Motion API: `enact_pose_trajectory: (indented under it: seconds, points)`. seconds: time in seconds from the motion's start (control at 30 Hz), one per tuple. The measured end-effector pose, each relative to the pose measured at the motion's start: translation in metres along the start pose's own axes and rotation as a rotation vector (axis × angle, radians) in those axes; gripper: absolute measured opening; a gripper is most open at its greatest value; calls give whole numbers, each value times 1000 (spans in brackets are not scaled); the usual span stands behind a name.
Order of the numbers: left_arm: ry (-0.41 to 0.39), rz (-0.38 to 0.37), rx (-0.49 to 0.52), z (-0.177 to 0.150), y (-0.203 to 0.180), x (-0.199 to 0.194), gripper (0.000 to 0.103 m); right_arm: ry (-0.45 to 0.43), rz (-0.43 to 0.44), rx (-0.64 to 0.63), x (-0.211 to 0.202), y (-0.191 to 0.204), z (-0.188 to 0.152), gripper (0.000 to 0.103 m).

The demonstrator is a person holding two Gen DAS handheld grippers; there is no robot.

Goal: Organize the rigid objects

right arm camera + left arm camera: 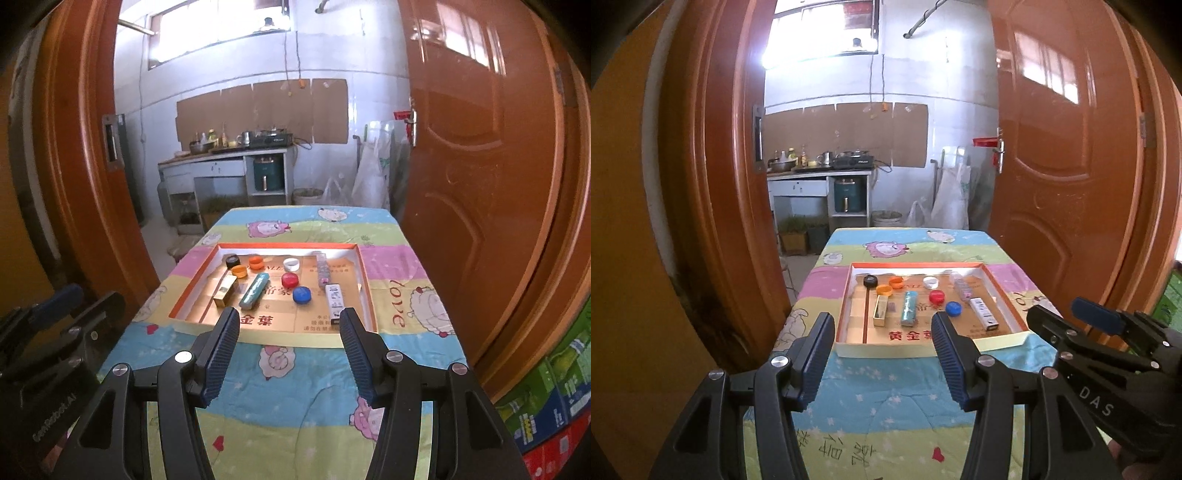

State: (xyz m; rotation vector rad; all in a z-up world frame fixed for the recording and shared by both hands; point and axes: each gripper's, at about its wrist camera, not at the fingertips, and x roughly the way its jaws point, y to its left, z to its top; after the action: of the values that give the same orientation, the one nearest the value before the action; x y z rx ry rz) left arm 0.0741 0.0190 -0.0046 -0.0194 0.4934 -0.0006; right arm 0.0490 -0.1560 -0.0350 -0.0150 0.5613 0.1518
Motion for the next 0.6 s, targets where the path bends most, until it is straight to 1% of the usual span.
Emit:
enact_pose_trajectory:
  seconds: [0.17,0.37,0.6]
  points:
    - [-20,-5,-2,-3,0,-15,55,-29,-6,-7,-20,6,-4,58]
    - [-50,7,8,-6,-1,-32,55,-54,-13,-12,-37,8,-6,58]
    - [-62,1,9,-7,-2,-40,55,-77,-17,-15,-51,9,-9,58]
